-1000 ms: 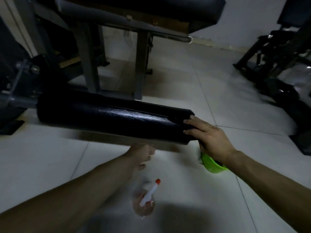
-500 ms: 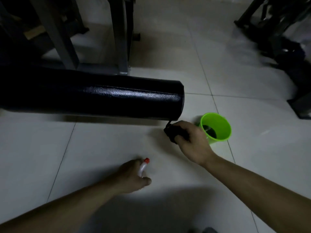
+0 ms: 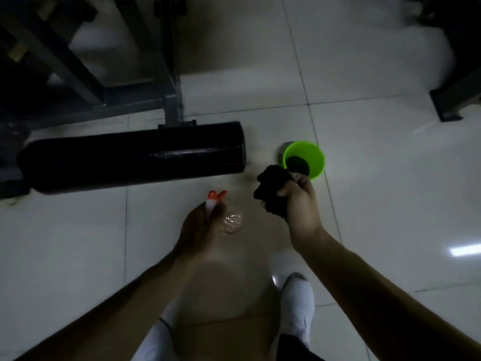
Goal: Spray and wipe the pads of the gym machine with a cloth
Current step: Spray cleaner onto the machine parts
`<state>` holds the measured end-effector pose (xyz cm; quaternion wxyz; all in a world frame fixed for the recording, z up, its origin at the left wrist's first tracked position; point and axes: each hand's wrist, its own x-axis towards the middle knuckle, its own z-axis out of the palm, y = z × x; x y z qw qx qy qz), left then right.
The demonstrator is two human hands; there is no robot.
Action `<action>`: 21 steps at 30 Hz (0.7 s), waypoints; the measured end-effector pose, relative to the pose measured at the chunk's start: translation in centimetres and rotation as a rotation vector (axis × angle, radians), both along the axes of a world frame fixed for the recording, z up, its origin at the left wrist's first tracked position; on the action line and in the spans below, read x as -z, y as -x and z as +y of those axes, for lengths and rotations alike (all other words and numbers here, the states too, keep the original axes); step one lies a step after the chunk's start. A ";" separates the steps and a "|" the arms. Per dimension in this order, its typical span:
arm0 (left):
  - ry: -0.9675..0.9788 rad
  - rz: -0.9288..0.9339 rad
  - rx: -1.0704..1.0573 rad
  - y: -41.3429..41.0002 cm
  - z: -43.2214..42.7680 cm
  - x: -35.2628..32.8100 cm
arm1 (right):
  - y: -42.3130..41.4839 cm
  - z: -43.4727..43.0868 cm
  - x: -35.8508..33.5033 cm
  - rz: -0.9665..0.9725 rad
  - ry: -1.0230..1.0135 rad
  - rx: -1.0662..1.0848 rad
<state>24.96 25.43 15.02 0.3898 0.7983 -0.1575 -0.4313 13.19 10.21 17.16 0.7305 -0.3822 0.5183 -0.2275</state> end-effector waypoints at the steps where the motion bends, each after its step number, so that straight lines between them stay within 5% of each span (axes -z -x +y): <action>1: 0.033 0.022 -0.033 0.3 -0.7 -3.0 | 0.2 0.0 -3.2 -0.007 -0.019 0.012; 8: 0.167 0.421 -0.209 3.9 -5.7 -31.1 | 1.4 0.3 -28.4 -0.053 0.076 -0.222; 14: 0.240 0.584 -0.423 2.1 -4.7 -46.9 | -0.1 2.4 -42.3 -0.030 0.486 -0.616; 21: 0.383 0.599 -0.844 -0.6 4.8 -57.4 | -5.3 8.8 -50.3 -0.116 0.276 -0.744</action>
